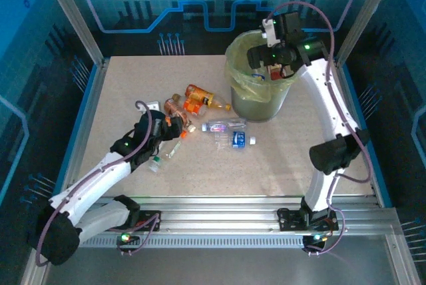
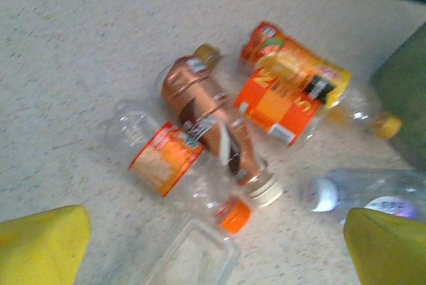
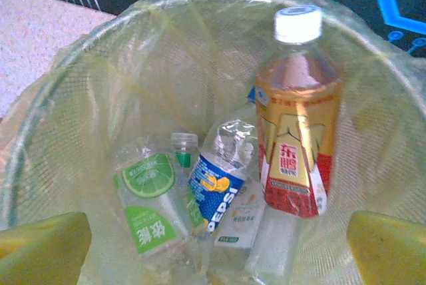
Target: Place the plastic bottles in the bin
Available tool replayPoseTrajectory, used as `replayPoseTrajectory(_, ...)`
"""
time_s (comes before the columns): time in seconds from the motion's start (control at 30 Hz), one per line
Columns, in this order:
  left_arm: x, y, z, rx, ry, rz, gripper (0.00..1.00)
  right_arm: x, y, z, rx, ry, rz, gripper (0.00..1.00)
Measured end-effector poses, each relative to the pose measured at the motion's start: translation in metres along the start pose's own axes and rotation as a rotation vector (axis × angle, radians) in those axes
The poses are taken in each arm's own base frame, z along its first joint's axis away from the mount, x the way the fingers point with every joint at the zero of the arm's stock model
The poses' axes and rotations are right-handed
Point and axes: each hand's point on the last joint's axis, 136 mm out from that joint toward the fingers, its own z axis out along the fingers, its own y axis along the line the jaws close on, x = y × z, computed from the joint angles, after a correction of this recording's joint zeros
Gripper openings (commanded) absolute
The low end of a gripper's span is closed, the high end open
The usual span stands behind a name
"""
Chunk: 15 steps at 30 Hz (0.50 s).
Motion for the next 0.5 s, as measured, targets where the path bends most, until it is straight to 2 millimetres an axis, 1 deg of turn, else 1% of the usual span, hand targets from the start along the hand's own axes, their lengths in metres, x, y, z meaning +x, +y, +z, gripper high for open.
replayPoseTrajectory(0.1,0.011,0.007,0.009,-0.041,0.093,0.049,0.99,0.007,-0.004,-0.021,0.010,-0.017,0.048,1.00)
replayPoseTrajectory(0.17,0.019,0.008,0.014,-0.056,0.153,0.086,0.99,0.015,-0.005,-0.033,0.010,-0.022,0.084,1.00)
replayPoseTrajectory(0.27,0.030,0.005,0.022,-0.062,0.241,0.145,0.99,0.028,-0.007,-0.044,0.010,-0.020,0.129,1.00)
replayPoseTrajectory(0.5,0.057,0.004,0.039,-0.079,0.411,0.238,0.99,0.061,-0.010,-0.056,0.021,-0.001,0.209,1.00)
